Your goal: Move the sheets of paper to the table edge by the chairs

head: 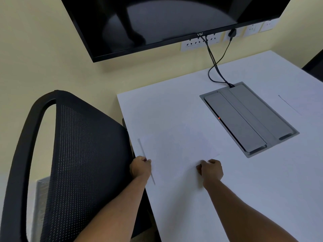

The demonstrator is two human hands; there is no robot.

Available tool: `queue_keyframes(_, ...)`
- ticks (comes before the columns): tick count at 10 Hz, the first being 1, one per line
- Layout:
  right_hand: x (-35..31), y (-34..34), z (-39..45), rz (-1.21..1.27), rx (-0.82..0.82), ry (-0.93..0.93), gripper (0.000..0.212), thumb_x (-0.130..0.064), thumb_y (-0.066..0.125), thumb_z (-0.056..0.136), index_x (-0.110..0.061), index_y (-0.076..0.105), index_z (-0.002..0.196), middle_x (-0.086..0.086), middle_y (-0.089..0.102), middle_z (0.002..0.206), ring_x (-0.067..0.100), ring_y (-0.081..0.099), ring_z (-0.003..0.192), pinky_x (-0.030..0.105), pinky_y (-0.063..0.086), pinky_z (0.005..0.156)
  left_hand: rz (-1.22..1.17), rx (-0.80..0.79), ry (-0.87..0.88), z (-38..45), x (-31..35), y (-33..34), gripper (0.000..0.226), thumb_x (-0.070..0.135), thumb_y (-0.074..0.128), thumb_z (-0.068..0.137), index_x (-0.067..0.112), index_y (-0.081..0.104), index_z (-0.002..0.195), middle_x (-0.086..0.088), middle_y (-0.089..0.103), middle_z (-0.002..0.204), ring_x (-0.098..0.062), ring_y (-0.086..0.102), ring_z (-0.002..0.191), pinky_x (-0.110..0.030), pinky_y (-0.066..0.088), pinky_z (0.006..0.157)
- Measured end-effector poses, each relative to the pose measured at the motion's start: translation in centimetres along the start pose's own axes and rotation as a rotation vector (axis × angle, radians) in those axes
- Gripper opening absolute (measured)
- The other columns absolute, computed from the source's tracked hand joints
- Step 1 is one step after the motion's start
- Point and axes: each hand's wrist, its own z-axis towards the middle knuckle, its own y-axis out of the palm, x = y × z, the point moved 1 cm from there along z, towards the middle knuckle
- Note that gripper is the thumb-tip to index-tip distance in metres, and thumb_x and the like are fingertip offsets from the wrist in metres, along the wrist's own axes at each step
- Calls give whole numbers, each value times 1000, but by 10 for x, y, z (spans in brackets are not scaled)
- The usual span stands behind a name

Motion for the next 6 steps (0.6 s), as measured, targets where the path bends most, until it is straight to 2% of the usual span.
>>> queue_keyframes(1, 2, 0, 1, 66, 15, 4, 32, -16, 66, 83, -17, 51, 111, 7, 70, 72, 27, 71, 70, 29, 51, 65, 20, 2, -5, 2, 0, 1, 16, 20, 71, 82, 13, 68, 97, -7, 71, 94, -26, 67, 83, -31, 55, 68)
queue_keyframes(2, 7, -1, 5, 69, 17, 2, 32, -19, 66, 87, -17, 51, 115, 3, 66, 70, 29, 72, 74, 38, 57, 80, 37, 8, -7, 2, -1, 2, 18, 19, 71, 82, 14, 66, 98, -6, 69, 98, -26, 66, 86, -33, 55, 73)
queue_keyframes(3, 13, -3, 8, 57, 1, -47, 32, -22, 66, 88, -17, 54, 118, 0, 66, 71, 27, 72, 80, 44, 56, 87, 31, 7, 5, 3, -4, 4, 19, 19, 71, 83, 13, 66, 100, -8, 69, 100, -26, 65, 86, -33, 55, 73)
queue_keyframes(4, 11, -9, 3, -39, -41, -181, 33, -27, 62, 90, -20, 54, 122, 1, 69, 82, 22, 67, 85, 33, 50, 80, 25, -16, 13, 1, -3, 4, 20, 18, 70, 84, 13, 66, 102, -8, 69, 101, -24, 63, 84, -30, 53, 70)
queue_keyframes(5, 5, -15, -2, -171, -61, -349, 30, -26, 58, 92, -21, 55, 122, -7, 64, 75, 7, 60, 73, 26, 43, 67, -5, -37, 29, -1, -2, 4, 21, 19, 70, 84, 13, 65, 104, -7, 69, 100, -21, 60, 79, -29, 51, 68)
queue_keyframes(6, -3, -18, -11, -308, -96, -513, 30, -21, 55, 93, -19, 55, 123, -8, 62, 72, 5, 59, 71, 24, 42, 63, 8, -28, 53, -5, 1, 1, 22, 19, 69, 85, 12, 65, 105, -6, 68, 102, -21, 59, 80, -29, 52, 71)
